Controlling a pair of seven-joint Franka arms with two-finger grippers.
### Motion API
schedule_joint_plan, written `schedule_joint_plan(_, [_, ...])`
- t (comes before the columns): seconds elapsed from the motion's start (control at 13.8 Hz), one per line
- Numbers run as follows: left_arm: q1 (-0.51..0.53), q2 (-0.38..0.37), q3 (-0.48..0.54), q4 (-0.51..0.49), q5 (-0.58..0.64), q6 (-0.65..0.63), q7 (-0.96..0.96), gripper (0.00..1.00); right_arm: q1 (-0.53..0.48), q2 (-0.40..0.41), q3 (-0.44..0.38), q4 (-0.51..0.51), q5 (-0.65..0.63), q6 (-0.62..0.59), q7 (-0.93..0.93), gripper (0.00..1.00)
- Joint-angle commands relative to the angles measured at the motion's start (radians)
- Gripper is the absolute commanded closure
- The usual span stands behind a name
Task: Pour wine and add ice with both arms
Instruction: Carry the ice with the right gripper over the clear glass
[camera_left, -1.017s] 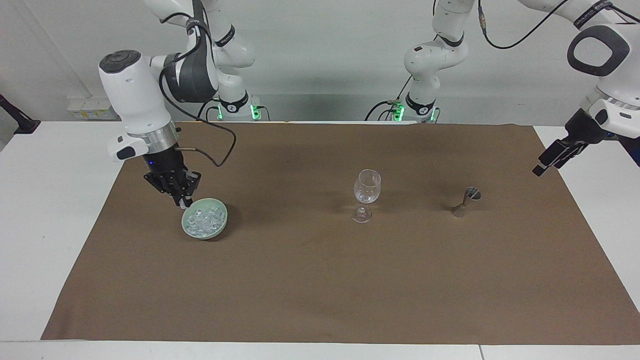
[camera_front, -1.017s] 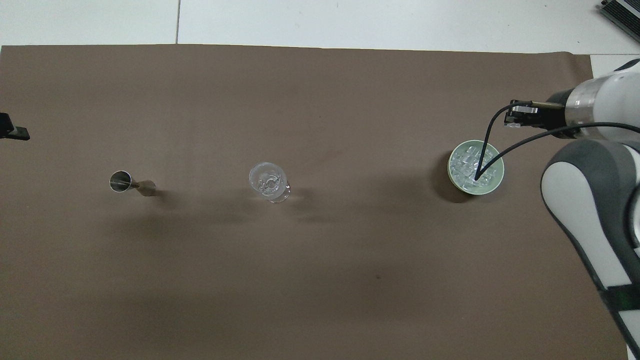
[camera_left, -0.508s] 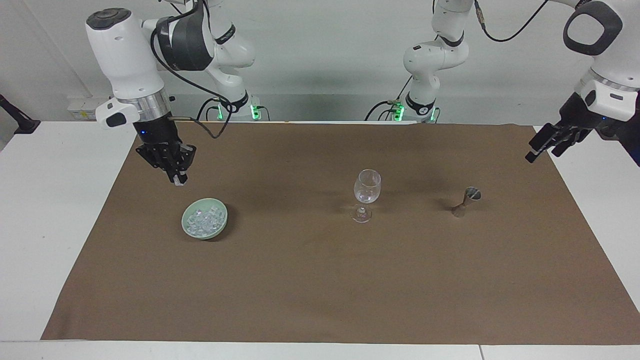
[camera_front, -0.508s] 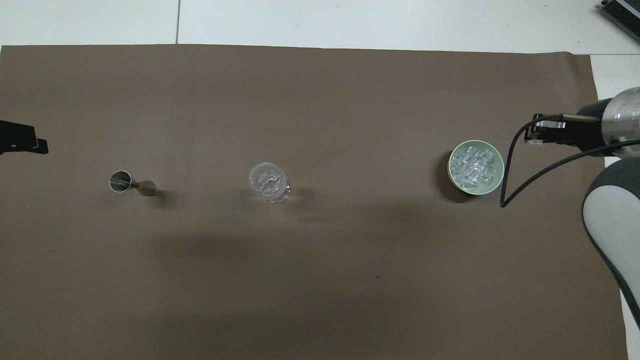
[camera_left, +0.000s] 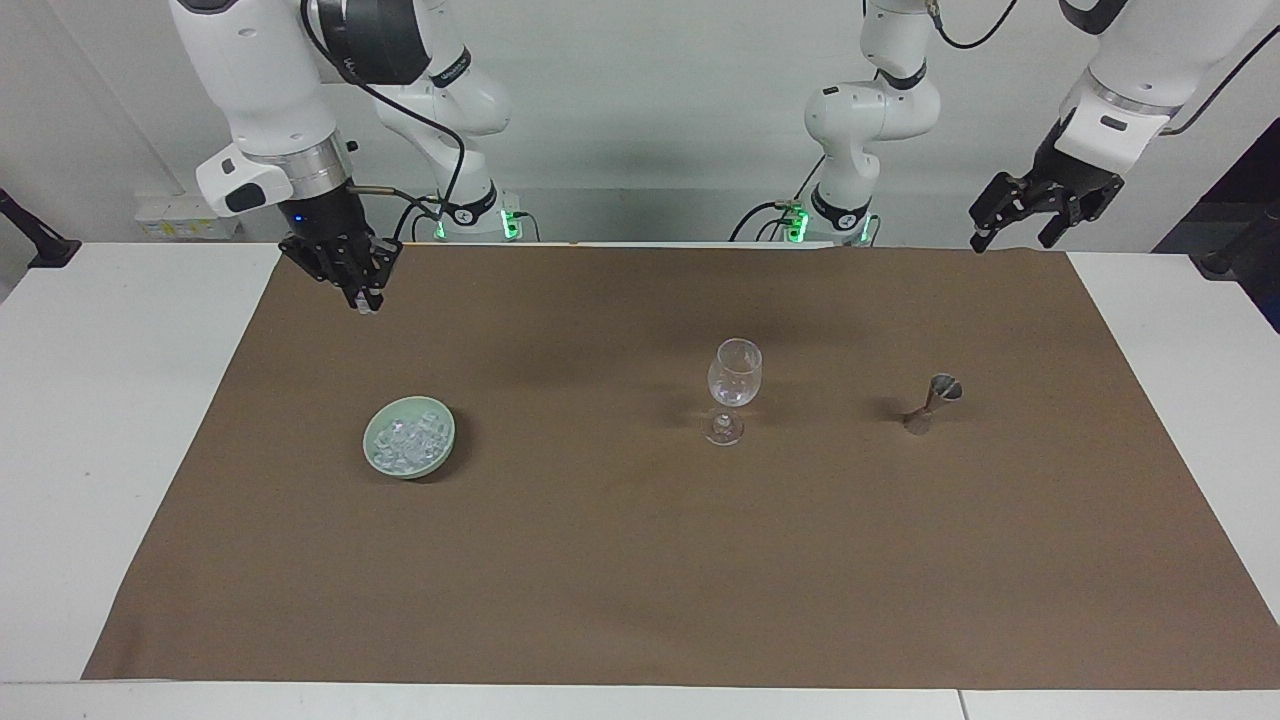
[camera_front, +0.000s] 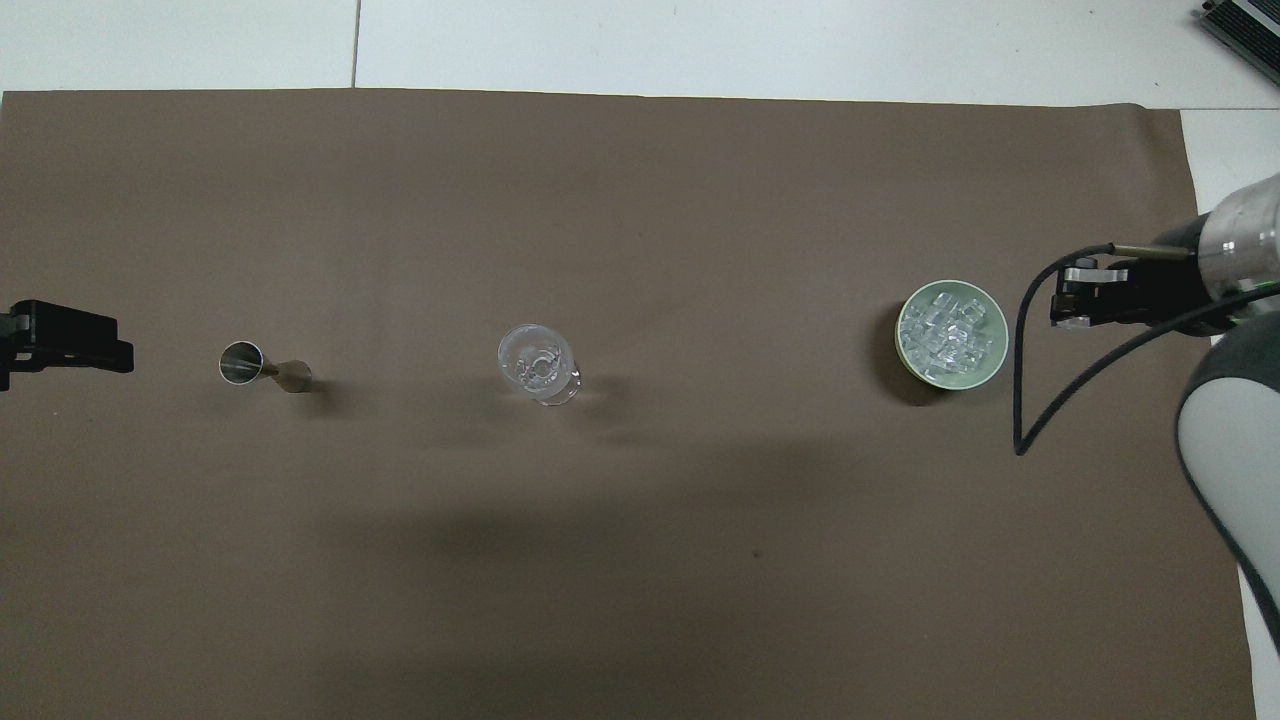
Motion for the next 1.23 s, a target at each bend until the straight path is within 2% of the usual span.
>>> schedule_joint_plan(0.0, [-0.026, -0.008, 0.011, -0.029, 0.017, 0.008, 0.008, 0.00, 0.069, 0.032, 0.020, 0.058, 0.013, -0.025, 0.144, 1.00])
schedule_joint_plan(0.15, [-0.029, -0.008, 0.009, -0.029, 0.019, 0.012, 0.005, 0.00, 0.106, 0.057, 0.022, 0.103, 0.100, -0.025, 0.240, 1.00])
schedule_joint_plan(0.51, [-0.040, -0.002, 0.001, -0.040, 0.020, 0.016, 0.001, 0.00, 0.233, 0.091, 0.022, 0.173, 0.173, 0.000, 0.454, 1.00])
schedule_joint_plan(0.73, [-0.041, -0.007, 0.004, -0.031, 0.011, 0.018, -0.002, 0.00, 0.264, 0.111, 0.029, 0.189, 0.287, 0.040, 0.485, 1.00])
schedule_joint_plan(1.16, [-0.040, -0.030, 0.011, -0.002, 0.016, -0.010, 0.010, 0.00, 0.368, 0.177, 0.035, 0.216, 0.294, 0.179, 0.584, 1.00])
